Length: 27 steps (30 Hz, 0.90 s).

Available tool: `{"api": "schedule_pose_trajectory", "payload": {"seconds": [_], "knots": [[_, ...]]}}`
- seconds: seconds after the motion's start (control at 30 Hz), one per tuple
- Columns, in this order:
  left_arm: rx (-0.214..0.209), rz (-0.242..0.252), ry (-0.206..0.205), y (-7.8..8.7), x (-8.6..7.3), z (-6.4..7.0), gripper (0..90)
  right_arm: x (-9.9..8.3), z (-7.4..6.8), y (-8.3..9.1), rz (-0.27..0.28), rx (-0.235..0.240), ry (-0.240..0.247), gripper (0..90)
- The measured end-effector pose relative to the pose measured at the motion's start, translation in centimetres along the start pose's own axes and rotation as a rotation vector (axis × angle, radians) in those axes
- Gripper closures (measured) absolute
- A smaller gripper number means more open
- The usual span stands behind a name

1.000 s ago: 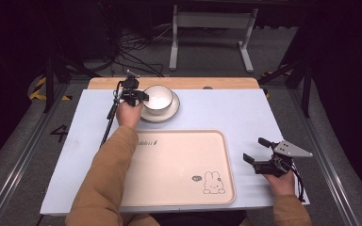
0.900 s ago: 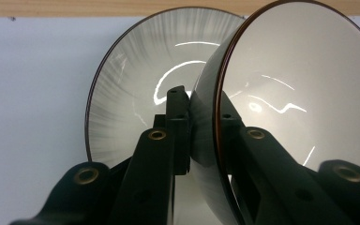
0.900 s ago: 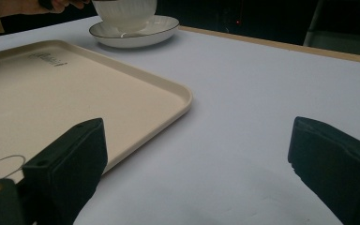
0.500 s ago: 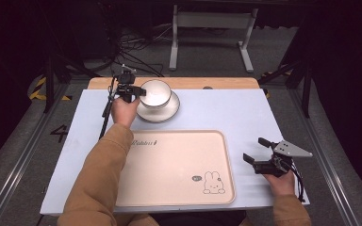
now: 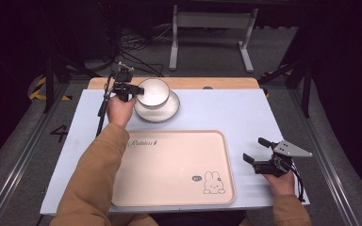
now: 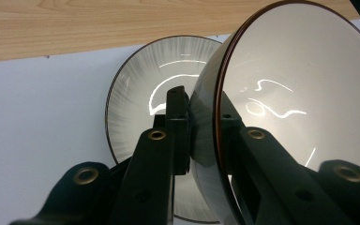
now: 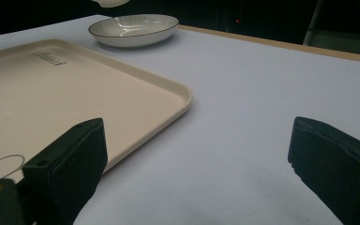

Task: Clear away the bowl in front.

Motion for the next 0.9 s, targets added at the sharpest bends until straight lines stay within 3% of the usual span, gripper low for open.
{"api": "schedule_pose_trajectory", "payload": {"seconds": [0.37, 0.9], "knots": [[-0.038, -0.020, -0.097, 1.8, -0.3, 1.7, 81.8, 0.0, 0.0, 0.0, 0.000, -0.001, 0.001, 5.5], [-0.102, -0.010, -0.210, 4.6, -1.5, 4.3, 81.7, 0.0, 0.0, 0.0, -0.001, -0.001, 0.001, 5.5]]}}
Point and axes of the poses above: each handheld gripper's, and its own axes: y roughly backward along the jaws, x roughly out of its top, z roughly to its right, the point moved 6 cm from there along -y, roughly forward along the jaws, and after that the axes turned 13 degrees about -y, right-handed, at the moved point
